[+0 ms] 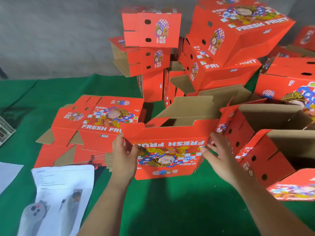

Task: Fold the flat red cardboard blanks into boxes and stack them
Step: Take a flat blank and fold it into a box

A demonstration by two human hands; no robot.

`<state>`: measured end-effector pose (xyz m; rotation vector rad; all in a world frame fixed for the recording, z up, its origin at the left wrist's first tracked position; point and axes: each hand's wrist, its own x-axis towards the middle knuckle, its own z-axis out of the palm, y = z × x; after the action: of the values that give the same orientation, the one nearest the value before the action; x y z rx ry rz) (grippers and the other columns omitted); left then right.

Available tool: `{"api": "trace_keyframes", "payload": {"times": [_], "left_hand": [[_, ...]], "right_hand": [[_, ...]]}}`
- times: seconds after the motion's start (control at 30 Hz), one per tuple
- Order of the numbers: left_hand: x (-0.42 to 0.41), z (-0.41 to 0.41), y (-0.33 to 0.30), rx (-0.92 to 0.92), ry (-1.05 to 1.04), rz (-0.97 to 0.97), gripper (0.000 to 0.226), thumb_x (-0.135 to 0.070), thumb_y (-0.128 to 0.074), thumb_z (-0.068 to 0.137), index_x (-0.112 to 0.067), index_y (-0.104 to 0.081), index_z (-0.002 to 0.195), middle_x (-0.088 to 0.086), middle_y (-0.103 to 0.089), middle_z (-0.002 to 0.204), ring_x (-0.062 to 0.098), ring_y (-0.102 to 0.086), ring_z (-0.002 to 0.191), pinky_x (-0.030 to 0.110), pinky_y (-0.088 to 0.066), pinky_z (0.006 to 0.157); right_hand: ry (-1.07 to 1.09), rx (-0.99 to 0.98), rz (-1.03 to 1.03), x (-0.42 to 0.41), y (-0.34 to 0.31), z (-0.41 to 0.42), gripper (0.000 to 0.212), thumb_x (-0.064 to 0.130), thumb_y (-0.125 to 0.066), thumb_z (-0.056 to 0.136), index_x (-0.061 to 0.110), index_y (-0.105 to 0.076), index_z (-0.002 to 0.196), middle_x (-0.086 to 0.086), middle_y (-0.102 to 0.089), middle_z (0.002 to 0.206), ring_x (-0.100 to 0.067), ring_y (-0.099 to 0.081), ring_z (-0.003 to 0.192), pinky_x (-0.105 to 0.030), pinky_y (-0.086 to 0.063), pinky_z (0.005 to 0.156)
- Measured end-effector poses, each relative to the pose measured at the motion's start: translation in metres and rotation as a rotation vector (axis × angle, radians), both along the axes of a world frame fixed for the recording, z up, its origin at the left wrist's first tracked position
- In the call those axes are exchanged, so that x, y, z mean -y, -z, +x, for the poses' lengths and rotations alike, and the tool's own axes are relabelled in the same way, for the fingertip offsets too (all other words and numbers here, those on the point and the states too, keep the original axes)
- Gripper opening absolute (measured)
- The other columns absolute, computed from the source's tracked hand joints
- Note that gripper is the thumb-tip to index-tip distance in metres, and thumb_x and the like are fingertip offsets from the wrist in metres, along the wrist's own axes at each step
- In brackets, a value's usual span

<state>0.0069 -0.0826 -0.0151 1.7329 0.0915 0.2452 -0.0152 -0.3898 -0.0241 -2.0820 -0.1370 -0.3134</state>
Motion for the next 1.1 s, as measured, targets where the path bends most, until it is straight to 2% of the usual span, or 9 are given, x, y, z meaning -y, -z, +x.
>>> {"api": "trace_keyframes", "payload": {"times": [0.17,0.33,0.47,0.57,0.67,0.77,0.83,0.9,1.1], "left_hand": [[0.002,0.002,-0.008,-0.025,-0.04,0.044,0.033,0.001,-0.061,0.095,-0.029,-0.06,0.11,0.008,-0.066,0.115,0.03,-0.065,0.109,0.057,-0.054,0.097],[0.006,-0.006,-0.019,-0.141,0.099,-0.143,0.031,0.001,-0.061,0.095,-0.023,-0.076,0.106,0.002,-0.076,0.117,0.03,-0.069,0.117,0.057,-0.054,0.102],[-0.002,-0.014,-0.021,-0.126,0.166,-0.064,0.024,-0.015,-0.065,0.101,-0.032,-0.081,0.102,-0.042,-0.059,0.128,0.0,-0.003,0.158,0.044,-0.023,0.124],[0.002,-0.02,-0.027,-0.122,0.211,0.01,0.022,-0.019,-0.068,0.099,-0.035,-0.083,0.096,-0.018,-0.028,0.166,-0.012,0.009,0.152,0.04,-0.021,0.126],[0.007,-0.024,-0.04,-0.166,0.307,0.147,0.031,-0.016,-0.07,0.095,-0.04,-0.081,0.078,-0.013,0.006,0.17,-0.019,0.011,0.147,0.009,-0.022,0.109],[0.004,-0.023,-0.046,-0.224,0.386,0.237,0.02,-0.026,-0.067,0.1,-0.042,-0.075,0.108,-0.007,0.009,0.172,-0.038,0.018,0.126,0.008,-0.017,0.101],[0.008,-0.023,-0.047,-0.218,0.386,0.172,0.02,-0.032,-0.066,0.101,-0.038,-0.07,0.12,-0.008,-0.021,0.17,-0.016,-0.012,0.15,0.015,-0.031,0.104],[0.017,-0.025,-0.044,-0.213,0.276,-0.026,0.02,-0.038,-0.061,0.103,-0.03,-0.07,0.118,-0.012,-0.068,0.136,0.009,-0.061,0.129,0.022,-0.05,0.095],[0.02,-0.026,-0.036,-0.205,0.127,-0.059,0.058,-0.068,-0.034,0.097,-0.028,-0.074,0.11,-0.017,-0.079,0.104,-0.001,-0.071,0.101,0.03,-0.05,0.094]], "right_hand": [[0.129,-0.002,0.049,-0.014,0.001,-0.002,0.026,0.042,-0.064,0.095,0.029,-0.058,0.117,0.002,-0.054,0.122,-0.019,-0.07,0.106,-0.052,-0.059,0.091],[0.337,0.012,0.189,-0.022,-0.004,-0.007,0.04,0.068,-0.053,0.088,0.036,-0.052,0.111,0.011,-0.065,0.104,-0.018,-0.066,0.1,-0.05,-0.052,0.088],[0.354,0.05,0.17,-0.017,-0.005,-0.012,0.031,0.062,-0.05,0.089,0.034,-0.048,0.103,0.011,-0.061,0.093,-0.004,-0.061,0.086,-0.038,-0.045,0.072],[0.4,0.057,0.175,-0.011,0.002,-0.018,0.04,0.057,-0.049,0.09,0.027,-0.048,0.117,0.008,-0.061,0.103,-0.002,-0.061,0.093,-0.044,-0.049,0.079],[0.391,0.037,0.186,-0.01,0.004,-0.023,0.055,0.051,-0.048,0.093,0.016,-0.047,0.134,-0.005,-0.06,0.124,-0.023,-0.06,0.115,-0.056,-0.05,0.097],[0.362,0.057,0.14,-0.01,-0.002,-0.028,0.04,0.043,-0.045,0.095,0.018,-0.052,0.126,-0.002,-0.063,0.118,-0.022,-0.061,0.111,-0.048,-0.049,0.093],[0.348,0.037,0.1,-0.011,-0.003,-0.029,0.034,0.044,-0.044,0.097,0.022,-0.053,0.121,-0.004,-0.064,0.116,-0.026,-0.062,0.11,-0.045,-0.047,0.089],[0.348,-0.005,0.067,-0.01,-0.002,-0.029,0.042,0.049,-0.042,0.098,0.02,-0.054,0.126,-0.006,-0.065,0.122,-0.028,-0.062,0.116,-0.048,-0.049,0.096],[0.364,-0.043,-0.223,0.011,0.001,-0.041,0.029,0.05,-0.047,0.102,0.042,-0.044,0.13,0.035,-0.058,0.095,0.017,-0.054,0.071,-0.026,-0.043,0.06]]}}
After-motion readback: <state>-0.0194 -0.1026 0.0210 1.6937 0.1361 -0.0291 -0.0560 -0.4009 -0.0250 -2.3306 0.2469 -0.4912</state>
